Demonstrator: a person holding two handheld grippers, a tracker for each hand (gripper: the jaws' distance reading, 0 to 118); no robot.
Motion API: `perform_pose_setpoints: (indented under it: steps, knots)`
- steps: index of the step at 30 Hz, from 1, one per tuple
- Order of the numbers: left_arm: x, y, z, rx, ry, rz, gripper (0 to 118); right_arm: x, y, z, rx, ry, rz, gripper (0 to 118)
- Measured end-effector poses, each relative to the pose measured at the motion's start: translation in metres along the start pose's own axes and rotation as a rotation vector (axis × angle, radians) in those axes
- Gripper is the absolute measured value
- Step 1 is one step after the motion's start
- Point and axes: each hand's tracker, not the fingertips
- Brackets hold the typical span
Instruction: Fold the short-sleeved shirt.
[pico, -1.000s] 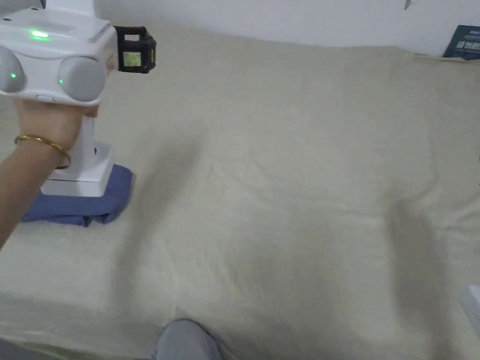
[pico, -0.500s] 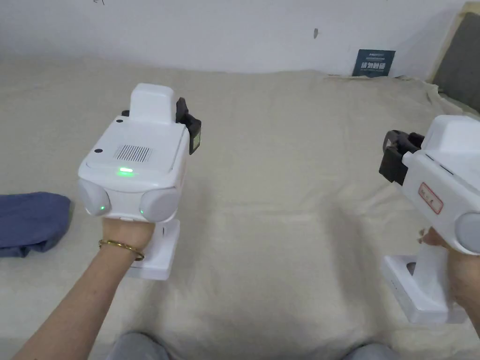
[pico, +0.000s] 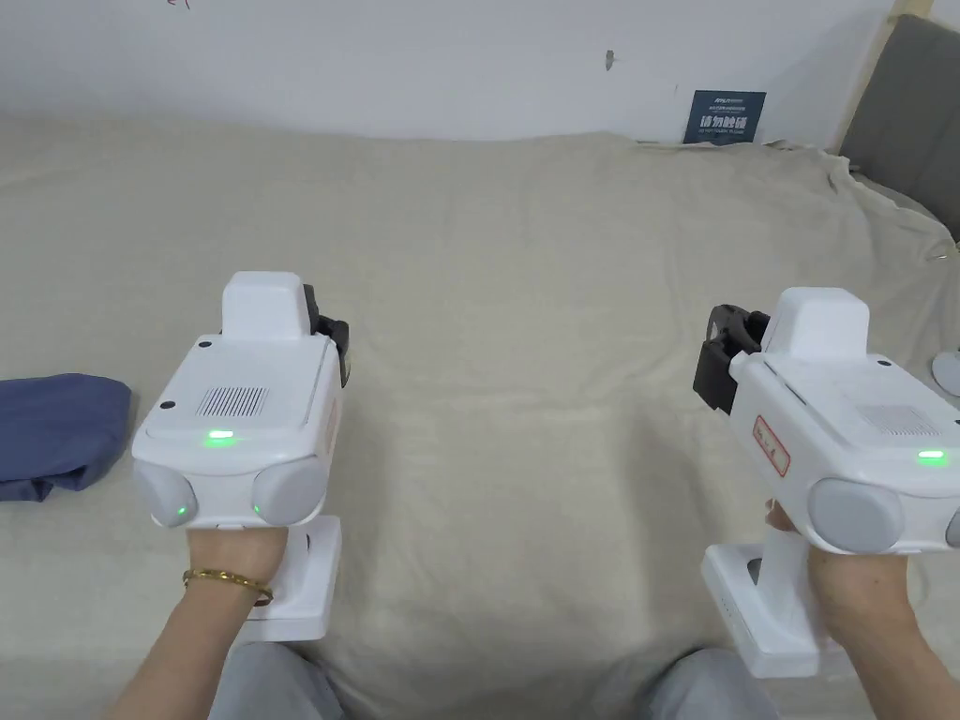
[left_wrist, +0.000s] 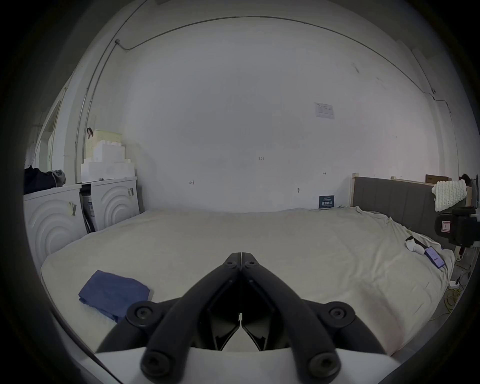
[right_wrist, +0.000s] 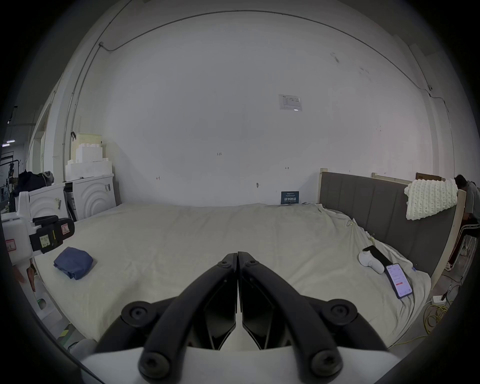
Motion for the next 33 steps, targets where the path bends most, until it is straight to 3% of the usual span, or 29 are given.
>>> perform_pose_setpoints:
  steps: [33]
  knots:
    - [0.009, -0.027, 0.014, -0.039, -0.022, -0.034, 0, -0.004, -0.017, 0.009, -0.025, -0.007, 0.003, 0]
